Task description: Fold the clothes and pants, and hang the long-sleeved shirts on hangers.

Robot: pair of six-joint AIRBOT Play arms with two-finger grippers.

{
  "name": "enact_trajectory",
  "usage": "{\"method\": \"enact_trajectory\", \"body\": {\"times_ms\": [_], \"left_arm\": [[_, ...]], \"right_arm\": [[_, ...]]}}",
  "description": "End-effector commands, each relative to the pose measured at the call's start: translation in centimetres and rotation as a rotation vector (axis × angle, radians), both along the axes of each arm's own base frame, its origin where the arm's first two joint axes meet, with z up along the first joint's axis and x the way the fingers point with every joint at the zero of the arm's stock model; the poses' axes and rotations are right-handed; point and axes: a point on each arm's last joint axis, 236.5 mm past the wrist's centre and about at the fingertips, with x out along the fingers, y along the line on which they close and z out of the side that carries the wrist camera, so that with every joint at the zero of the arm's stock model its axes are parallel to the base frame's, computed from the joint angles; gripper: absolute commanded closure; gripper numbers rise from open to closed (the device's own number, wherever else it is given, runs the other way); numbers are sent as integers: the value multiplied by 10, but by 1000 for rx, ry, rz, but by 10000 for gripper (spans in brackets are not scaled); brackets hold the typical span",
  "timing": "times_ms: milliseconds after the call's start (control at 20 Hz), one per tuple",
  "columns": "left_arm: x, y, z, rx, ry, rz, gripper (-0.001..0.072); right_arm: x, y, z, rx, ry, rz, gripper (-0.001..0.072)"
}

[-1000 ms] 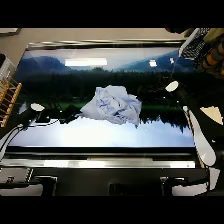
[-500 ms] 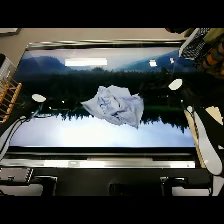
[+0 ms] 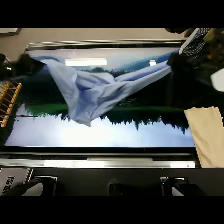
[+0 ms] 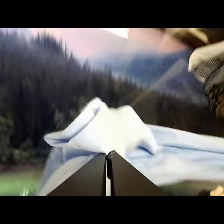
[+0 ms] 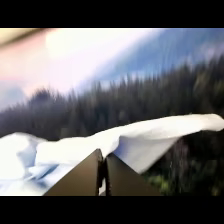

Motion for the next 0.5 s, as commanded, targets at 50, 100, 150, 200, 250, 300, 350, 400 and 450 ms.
{"method": "enact_trajectory", "body": {"times_ms": [50, 100, 150, 200, 250, 300, 350, 400, 450], "left_arm": [[-83, 24, 112, 85, -220, 138, 696], [-102, 27, 128, 97, -257, 171, 696], [-121, 33, 142, 105, -290, 215, 696], [-138, 39, 153, 114, -321, 257, 696], [-155, 46, 163, 125, -348, 302, 696], [-168, 52, 171, 136, -373, 339, 696], [-179, 60, 176, 150, -392, 378, 696], [-185, 67, 179, 151, -396, 416, 696], [-186, 71, 179, 149, -391, 435, 696]], "right_arm": [[-86, -20, 139, -62, -344, -37, 674], [-109, -24, 163, -67, -408, -46, 674], [-132, -28, 185, -72, -471, -56, 674], [-152, -31, 202, -74, -523, -64, 674], [-171, -33, 217, -71, -573, -70, 674], [-189, -34, 229, -66, -617, -72, 674], [-202, -35, 237, -62, -646, -76, 674], [-209, -36, 240, -48, -658, -80, 674], [-210, -36, 241, -26, -656, -82, 674]]}}
